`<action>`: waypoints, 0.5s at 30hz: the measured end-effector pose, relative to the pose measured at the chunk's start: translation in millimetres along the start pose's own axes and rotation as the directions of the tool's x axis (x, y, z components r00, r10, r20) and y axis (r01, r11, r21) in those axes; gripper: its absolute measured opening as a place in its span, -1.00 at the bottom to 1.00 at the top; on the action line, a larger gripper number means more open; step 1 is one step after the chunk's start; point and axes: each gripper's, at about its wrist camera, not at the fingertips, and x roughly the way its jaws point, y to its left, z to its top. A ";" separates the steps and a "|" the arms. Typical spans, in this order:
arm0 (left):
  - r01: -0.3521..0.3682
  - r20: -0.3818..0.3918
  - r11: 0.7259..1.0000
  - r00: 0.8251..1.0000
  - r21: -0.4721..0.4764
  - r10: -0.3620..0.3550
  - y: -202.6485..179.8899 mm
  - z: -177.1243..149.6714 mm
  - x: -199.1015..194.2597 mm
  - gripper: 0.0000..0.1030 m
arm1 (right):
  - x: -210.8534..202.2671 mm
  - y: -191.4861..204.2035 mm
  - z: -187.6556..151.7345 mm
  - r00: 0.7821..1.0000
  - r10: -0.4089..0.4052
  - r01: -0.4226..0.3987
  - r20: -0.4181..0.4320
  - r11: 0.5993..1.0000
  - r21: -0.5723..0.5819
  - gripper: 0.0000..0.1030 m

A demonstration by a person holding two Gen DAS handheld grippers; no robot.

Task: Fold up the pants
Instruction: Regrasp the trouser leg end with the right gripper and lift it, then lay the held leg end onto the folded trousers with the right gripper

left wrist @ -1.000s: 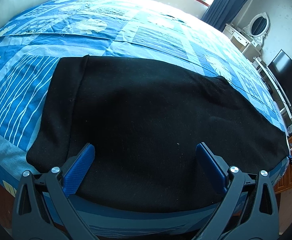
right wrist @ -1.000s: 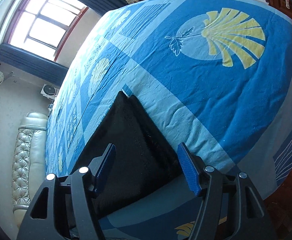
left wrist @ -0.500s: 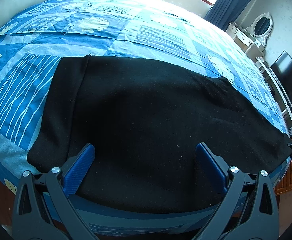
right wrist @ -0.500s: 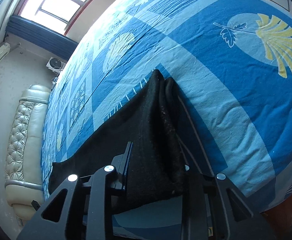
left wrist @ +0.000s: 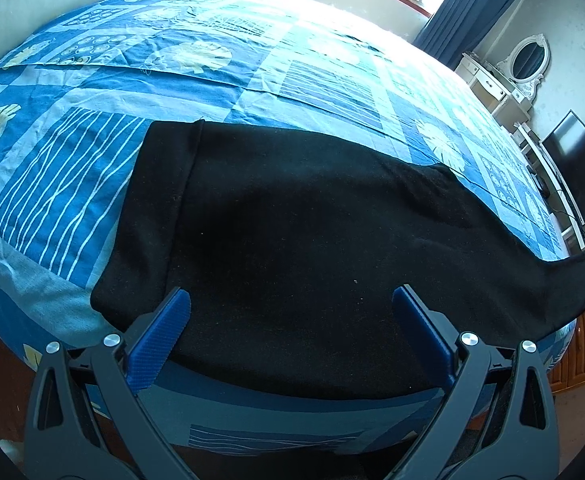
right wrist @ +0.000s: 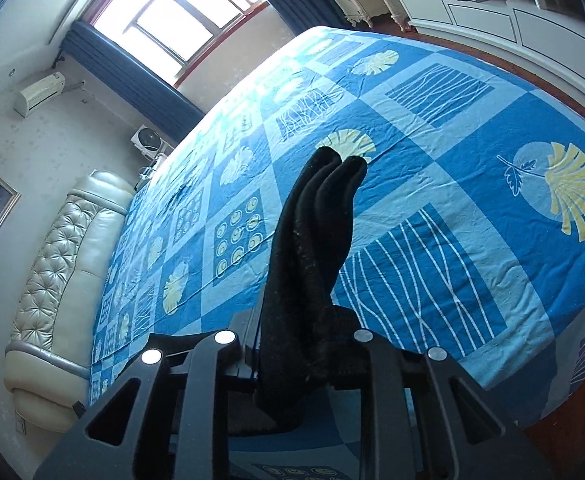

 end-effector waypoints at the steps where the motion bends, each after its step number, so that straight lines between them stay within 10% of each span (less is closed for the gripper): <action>1: -0.002 0.003 1.000 1.000 -0.003 0.002 0.9 0.0 -1.9 0.96 | -2.1 15.0 -0.1 1.000 0.013 -0.013 0.007 1.000 -0.023 -0.55; 15: -0.013 0.034 1.000 0.999 -0.002 0.013 -4.9 4.4 -22.2 0.96 | 58.0 195.9 -64.6 0.992 0.095 -0.115 -0.078 0.941 -0.319 -0.56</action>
